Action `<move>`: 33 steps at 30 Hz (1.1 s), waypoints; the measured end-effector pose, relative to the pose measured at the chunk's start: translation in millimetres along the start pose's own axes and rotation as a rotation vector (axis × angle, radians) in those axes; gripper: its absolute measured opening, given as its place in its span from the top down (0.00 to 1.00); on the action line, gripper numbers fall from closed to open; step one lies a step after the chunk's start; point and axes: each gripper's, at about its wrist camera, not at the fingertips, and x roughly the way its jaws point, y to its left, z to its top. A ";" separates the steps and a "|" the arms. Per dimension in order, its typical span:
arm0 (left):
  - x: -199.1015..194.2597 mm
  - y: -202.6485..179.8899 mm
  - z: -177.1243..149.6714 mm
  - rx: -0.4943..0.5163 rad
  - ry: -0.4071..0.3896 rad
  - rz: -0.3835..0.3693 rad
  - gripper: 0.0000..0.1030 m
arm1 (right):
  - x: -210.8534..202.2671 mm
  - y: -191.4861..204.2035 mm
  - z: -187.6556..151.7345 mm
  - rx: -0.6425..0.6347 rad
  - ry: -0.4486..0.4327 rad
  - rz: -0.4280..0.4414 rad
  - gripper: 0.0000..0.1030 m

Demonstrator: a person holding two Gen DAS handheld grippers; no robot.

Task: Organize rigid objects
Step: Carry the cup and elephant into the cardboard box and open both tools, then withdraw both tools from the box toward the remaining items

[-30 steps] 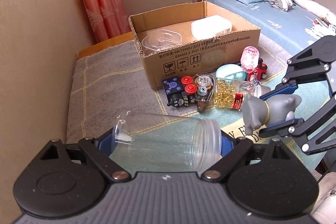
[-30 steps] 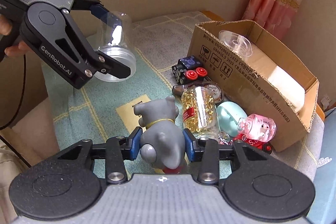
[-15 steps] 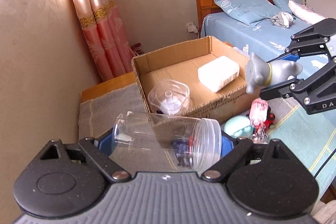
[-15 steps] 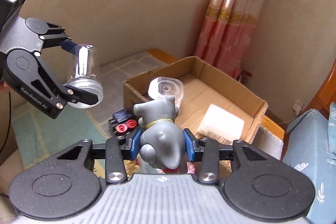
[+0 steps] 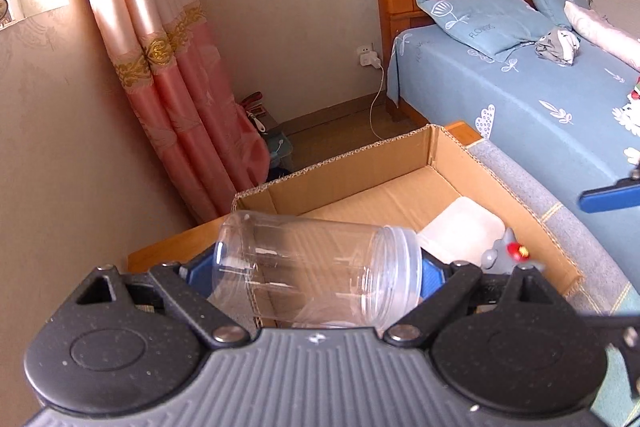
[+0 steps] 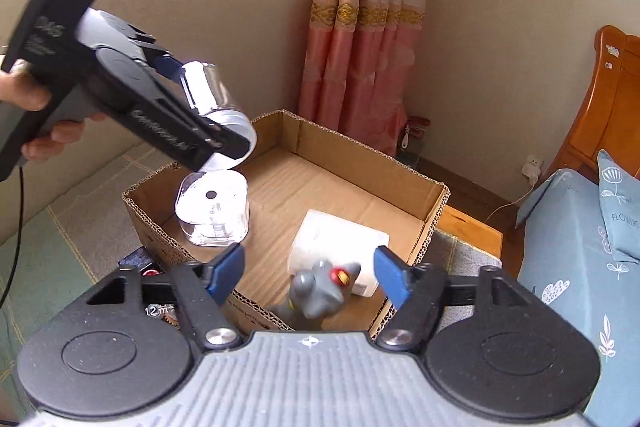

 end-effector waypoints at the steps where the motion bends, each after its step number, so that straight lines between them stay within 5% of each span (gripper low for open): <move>1: 7.6 -0.8 4.9 -0.002 0.014 0.005 0.11 | -4.5 -1.0 -1.9 0.011 -0.010 0.003 0.04; 10: 43.0 10.4 20.8 -0.068 0.057 0.086 0.06 | -28.8 -1.8 -10.1 0.070 0.003 -0.032 0.00; 23: -24.3 10.8 -9.5 -0.086 -0.008 0.049 0.02 | -32.3 19.7 -19.4 0.111 0.020 -0.053 0.00; 33: -66.5 -0.8 -73.1 -0.151 -0.043 0.039 0.01 | -32.7 32.0 -59.1 0.245 0.019 -0.095 0.00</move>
